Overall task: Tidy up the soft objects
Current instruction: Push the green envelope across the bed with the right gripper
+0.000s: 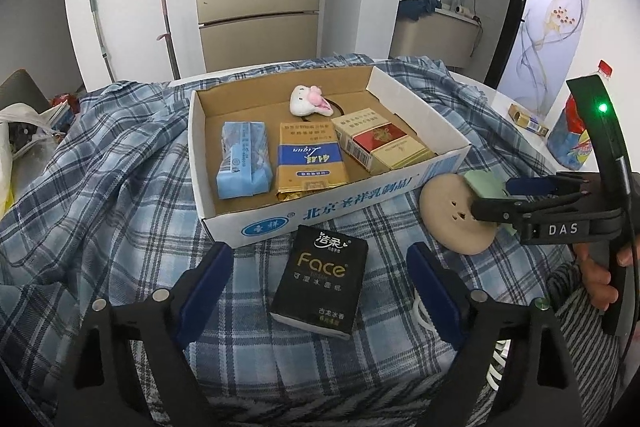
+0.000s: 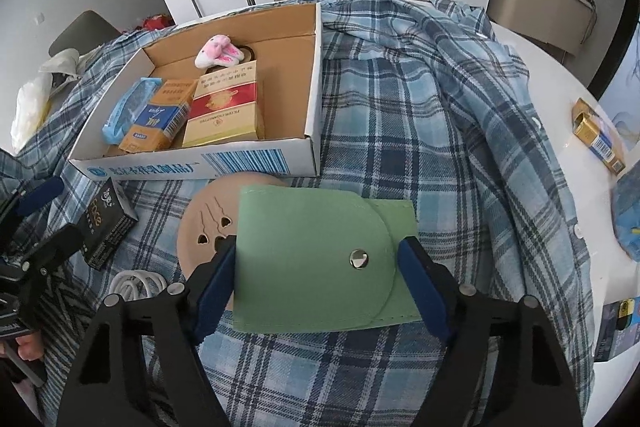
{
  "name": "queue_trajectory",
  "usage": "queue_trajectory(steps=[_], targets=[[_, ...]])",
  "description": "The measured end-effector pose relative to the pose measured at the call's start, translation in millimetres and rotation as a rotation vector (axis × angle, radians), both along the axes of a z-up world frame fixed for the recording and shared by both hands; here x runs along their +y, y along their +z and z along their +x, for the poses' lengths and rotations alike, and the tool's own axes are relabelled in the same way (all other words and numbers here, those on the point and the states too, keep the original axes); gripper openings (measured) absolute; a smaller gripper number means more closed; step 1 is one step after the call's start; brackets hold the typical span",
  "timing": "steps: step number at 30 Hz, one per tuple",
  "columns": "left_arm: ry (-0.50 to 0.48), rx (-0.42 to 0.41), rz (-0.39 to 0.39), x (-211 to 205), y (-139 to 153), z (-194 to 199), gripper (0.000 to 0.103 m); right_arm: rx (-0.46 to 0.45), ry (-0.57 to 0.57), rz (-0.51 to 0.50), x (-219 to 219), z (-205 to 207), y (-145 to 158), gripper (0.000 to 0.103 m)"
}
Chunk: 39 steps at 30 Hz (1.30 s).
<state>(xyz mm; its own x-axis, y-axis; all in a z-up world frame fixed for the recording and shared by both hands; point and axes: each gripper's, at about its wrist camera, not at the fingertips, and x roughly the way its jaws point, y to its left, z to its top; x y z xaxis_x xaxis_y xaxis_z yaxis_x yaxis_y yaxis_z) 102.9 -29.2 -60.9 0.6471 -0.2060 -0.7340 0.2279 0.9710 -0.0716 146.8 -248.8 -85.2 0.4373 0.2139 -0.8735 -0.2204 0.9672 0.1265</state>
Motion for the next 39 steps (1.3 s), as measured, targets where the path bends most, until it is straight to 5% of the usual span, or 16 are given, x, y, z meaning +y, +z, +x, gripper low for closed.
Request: queue_trajectory(steps=[9, 17, 25, 29, 39], targets=[[-0.019, 0.007, 0.008, -3, -2, 0, 0.09, 0.067, -0.009, 0.075, -11, 10, -8, 0.102], [-0.023, 0.001, 0.008, -4, -1, -2, 0.09, 0.06, -0.003, 0.094, -13, 9, -7, 0.103], [-0.111, 0.013, 0.009, 1, 9, -7, 0.09, 0.045, 0.005, 0.062, -9, 7, -6, 0.093], [-0.134, 0.007, 0.084, 0, 8, -8, 0.09, -0.002, 0.036, 0.062, -6, -1, 3, 0.076], [-0.199, 0.082, 0.142, -15, -12, 0, 0.076, 0.011, 0.045, 0.072, -4, -4, 3, 0.077]])
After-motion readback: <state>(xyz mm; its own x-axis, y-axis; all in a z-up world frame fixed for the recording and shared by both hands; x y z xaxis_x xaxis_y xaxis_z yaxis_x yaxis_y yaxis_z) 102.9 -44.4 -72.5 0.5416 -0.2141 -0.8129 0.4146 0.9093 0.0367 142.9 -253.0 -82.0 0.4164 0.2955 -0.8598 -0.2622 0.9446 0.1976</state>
